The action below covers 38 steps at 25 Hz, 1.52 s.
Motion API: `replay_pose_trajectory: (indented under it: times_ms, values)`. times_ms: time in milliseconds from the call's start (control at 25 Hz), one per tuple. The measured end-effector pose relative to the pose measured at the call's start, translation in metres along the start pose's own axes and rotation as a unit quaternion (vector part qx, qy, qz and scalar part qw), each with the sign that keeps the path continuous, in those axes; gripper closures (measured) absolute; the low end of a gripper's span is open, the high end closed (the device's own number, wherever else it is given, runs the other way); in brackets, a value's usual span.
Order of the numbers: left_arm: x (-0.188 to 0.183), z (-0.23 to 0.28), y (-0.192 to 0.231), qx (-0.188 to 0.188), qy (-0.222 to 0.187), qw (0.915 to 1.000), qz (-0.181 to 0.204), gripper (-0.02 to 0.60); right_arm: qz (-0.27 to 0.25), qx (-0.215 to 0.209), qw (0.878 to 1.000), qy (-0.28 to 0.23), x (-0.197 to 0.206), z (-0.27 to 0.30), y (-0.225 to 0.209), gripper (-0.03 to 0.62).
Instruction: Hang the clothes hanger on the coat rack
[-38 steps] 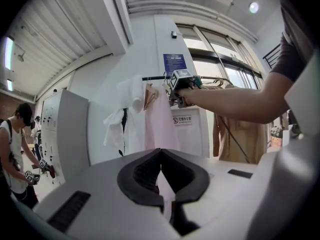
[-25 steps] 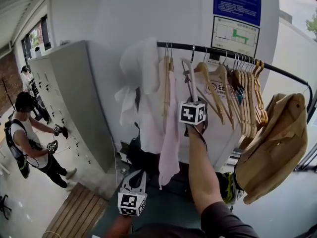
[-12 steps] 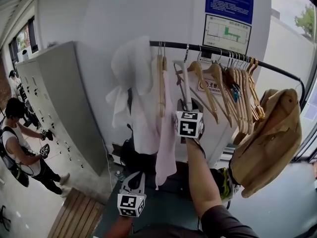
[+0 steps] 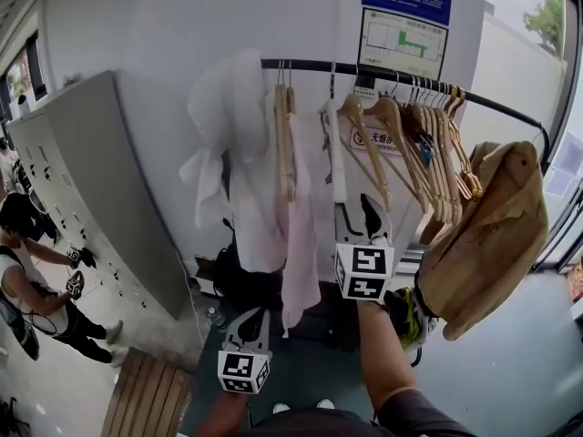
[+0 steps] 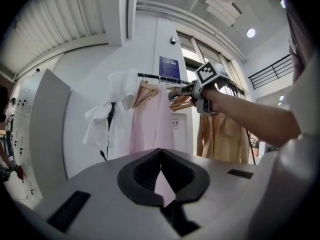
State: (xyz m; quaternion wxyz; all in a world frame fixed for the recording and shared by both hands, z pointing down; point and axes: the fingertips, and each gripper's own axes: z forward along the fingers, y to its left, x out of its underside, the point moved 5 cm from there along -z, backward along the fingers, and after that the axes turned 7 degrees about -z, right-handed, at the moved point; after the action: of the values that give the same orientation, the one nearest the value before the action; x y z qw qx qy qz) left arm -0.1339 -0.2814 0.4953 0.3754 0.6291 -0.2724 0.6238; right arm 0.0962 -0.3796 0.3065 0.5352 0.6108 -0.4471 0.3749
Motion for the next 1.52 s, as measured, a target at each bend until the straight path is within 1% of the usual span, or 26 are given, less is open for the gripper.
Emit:
replay_pose_trajectory:
  times_ms: [120, 240, 360, 480, 640, 760, 880, 960, 1160, 1520]
  values:
    - [-0.003, 0.004, -0.008, 0.025, -0.004, 0.9997, 0.000, 0.572, -0.006, 0.007, 1.000, -0.015, 0.001, -0.037, 0.006, 0.416]
    - [-0.006, 0.011, -0.015, 0.046, -0.004, 0.9989, 0.007, 0.572, -0.015, 0.037, 0.998, -0.038, 0.007, -0.068, 0.000, 0.426]
    - [-0.011, 0.015, -0.020, 0.057, -0.010, 0.9983, 0.000, 0.572, -0.031, 0.050, 0.997, -0.046, 0.017, -0.091, -0.007, 0.495]
    - [-0.021, 0.015, -0.025, 0.062, -0.022, 0.9974, -0.030, 0.572, -0.035, 0.045, 0.997, -0.043, 0.030, -0.113, -0.012, 0.536]
    - [-0.031, 0.023, -0.039, 0.060, -0.035, 0.9971, -0.030, 0.572, -0.011, 0.022, 1.000, -0.014, 0.057, -0.141, -0.017, 0.576]
    - [-0.035, 0.033, -0.055, 0.060, -0.043, 0.9968, -0.031, 0.572, 0.002, 0.005, 1.000, 0.006, 0.077, -0.159, -0.012, 0.579]
    - [-0.036, 0.037, -0.073, 0.057, -0.047, 0.9972, -0.011, 0.572, 0.018, 0.001, 1.000, 0.016, 0.092, -0.174, -0.011, 0.579]
    - [-0.035, 0.040, -0.084, 0.057, -0.046, 0.9973, -0.005, 0.572, 0.025, 0.000, 1.000, 0.018, 0.098, -0.181, -0.013, 0.579]
    - [-0.029, 0.044, -0.104, 0.062, -0.038, 0.9974, -0.002, 0.572, 0.042, -0.003, 0.999, 0.017, 0.106, -0.190, -0.022, 0.580]
    - [-0.025, 0.048, -0.122, 0.067, -0.037, 0.9971, 0.002, 0.572, 0.039, -0.010, 0.999, 0.027, 0.117, -0.194, -0.027, 0.580]
